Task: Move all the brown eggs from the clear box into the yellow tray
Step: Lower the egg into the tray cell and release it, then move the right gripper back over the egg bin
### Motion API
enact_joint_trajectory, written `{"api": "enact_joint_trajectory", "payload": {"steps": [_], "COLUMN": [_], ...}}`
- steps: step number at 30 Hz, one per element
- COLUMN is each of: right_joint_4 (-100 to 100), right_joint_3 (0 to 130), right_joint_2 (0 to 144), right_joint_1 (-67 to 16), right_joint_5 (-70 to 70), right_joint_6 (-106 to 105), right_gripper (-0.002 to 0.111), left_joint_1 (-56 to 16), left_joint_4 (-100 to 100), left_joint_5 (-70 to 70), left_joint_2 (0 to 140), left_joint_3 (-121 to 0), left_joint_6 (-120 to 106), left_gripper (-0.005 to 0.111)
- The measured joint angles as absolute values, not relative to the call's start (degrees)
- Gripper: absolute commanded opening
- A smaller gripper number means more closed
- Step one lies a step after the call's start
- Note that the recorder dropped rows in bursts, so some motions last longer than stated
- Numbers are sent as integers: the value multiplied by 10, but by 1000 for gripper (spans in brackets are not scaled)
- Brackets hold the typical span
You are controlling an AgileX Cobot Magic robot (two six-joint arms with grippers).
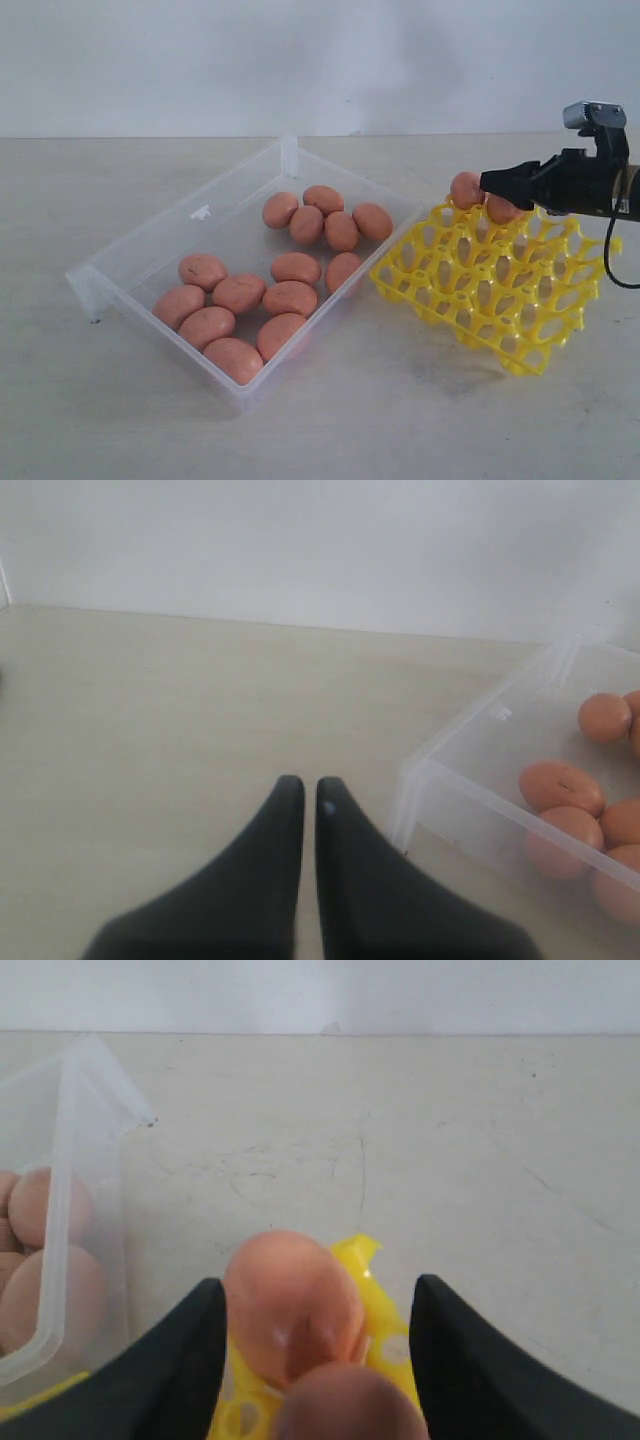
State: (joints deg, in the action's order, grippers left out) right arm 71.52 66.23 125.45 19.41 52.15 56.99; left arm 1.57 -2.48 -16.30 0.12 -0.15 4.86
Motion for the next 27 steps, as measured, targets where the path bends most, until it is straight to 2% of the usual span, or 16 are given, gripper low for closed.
{"api": "enact_joint_trajectory", "payload": {"steps": [6,8,13,17,20,24,25,27], "right_joint_4": [715,725,800,874,915,988,995,999], "right_joint_3": [662,662,662,663,664,666,666,666], "right_joint_2": [1182,1147,1054,983,941,906,909,921], "right_joint_1": [194,194,189,152,86,-112,-187,-253], "right_joint_5": [521,525,563,583,576,477,425,354], "right_joint_6": [572,590,683,713,718,754,768,777], "right_gripper": [49,45,0,0,0,0,0,0], "left_joint_1": [16,16,16,16,16,16,16,16], "left_joint_4": [-25,-25,-25,-25,-25,-25,-25,-25], "left_joint_5": [-163,-163,-163,-163,-163,-163,-163,-163], "left_joint_2": [1,1,1,1,1,1,1,1], "left_joint_3": [-1,-1,-1,-1,-1,-1,-1,-1], "left_joint_6": [49,49,49,49,49,49,49,49], "left_gripper": [4,4,4,4,4,4,4,4]}}
